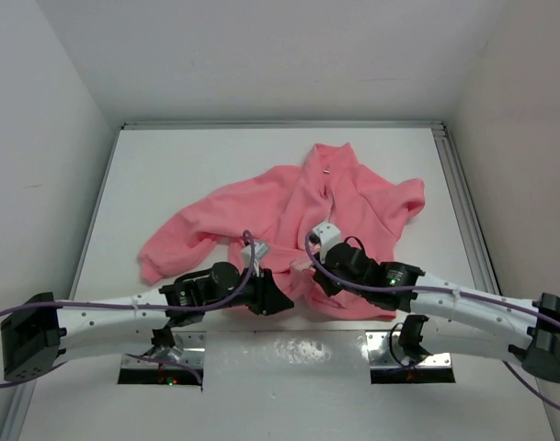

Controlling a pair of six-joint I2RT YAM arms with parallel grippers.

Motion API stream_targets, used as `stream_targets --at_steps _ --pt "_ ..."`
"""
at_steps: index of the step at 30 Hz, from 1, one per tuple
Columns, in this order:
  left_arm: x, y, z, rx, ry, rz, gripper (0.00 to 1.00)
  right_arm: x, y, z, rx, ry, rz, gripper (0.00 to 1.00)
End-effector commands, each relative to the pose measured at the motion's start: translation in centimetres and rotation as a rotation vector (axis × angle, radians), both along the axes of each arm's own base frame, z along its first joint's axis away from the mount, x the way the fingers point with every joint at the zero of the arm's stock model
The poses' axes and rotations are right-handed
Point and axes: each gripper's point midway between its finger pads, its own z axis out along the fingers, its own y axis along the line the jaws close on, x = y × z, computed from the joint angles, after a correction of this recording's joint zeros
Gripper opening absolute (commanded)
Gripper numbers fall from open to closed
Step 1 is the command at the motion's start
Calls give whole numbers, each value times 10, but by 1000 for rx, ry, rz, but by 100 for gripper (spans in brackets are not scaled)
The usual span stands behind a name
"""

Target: Zip up the jacket

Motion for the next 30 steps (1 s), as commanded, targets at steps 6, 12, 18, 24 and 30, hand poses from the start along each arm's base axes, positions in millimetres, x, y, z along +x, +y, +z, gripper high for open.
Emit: stream_targets --at_steps 6,12,18,24,30 --pt "42 29 53 66 -171 247 53 17 -46 -22 -79 -53 -167 0" --pt "96 85 58 103 -208 584 43 10 -40 -25 -17 -40 -136 0" --pt "155 138 -22 254 -36 726 13 1 -28 -26 26 -8 -71 0" --pt "201 140 -63 325 55 738 0 -1 -18 -23 57 -7 -40 0" --pt "238 114 -94 378 97 669 1 -1 -7 -31 74 10 -25 0"
